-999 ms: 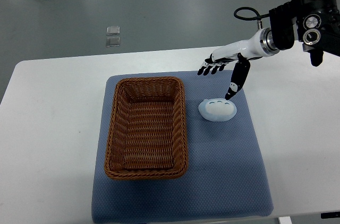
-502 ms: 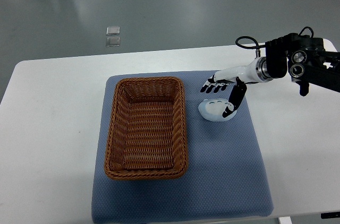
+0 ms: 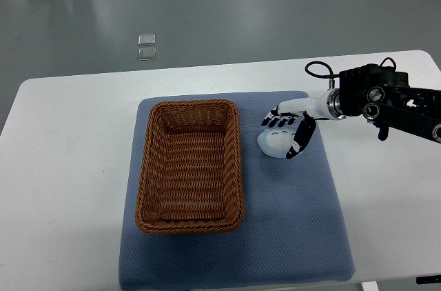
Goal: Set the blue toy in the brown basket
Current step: 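Lower the right hand and close its fingers around the egg toy, then lift the held egg toy and carry it over the wicker basket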
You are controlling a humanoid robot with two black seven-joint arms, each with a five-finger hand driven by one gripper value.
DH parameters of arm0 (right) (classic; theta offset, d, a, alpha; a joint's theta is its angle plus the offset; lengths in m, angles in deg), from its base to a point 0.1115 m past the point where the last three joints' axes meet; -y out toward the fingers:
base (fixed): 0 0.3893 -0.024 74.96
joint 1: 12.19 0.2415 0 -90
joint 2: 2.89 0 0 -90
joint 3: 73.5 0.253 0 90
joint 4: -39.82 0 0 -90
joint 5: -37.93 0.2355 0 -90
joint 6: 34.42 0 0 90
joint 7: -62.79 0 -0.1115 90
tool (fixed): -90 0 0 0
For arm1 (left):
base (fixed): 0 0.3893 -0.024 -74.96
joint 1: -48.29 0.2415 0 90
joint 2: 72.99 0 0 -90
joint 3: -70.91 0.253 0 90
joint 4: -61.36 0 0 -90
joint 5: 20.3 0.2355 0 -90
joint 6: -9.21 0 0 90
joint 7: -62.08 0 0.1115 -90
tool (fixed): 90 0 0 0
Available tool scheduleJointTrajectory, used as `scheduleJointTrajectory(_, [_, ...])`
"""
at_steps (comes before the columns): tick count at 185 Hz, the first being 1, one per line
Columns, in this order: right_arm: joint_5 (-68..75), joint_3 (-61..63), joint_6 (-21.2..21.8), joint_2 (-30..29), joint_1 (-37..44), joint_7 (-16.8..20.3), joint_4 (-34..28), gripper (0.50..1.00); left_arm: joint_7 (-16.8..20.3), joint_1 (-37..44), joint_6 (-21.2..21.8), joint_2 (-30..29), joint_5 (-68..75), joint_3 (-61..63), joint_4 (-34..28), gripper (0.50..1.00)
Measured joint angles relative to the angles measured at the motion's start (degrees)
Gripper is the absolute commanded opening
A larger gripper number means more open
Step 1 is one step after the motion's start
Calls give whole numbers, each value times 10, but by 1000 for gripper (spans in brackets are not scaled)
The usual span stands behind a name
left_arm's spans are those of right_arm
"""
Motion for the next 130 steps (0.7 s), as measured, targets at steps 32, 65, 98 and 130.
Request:
scheduleJointTrajectory(32, [-10, 0, -8, -7, -13, -1, 11, 799, 0, 1, 1, 0, 0, 0, -1, 1000])
scheduleJointTrajectory(65, [-18, 1, -9, -13, -24, -5, 20, 621, 0, 2, 2, 0, 0, -1, -1, 1000])
scheduleJointTrajectory(98, [-23, 3, -11, -13, -25, -9, 23, 541, 0, 2, 3, 0, 0, -1, -1, 1000])
scheduleJointTrajectory(130, [-13, 12, 3, 0, 1, -10, 17, 541, 0, 2, 3, 0, 0, 0, 0, 1000])
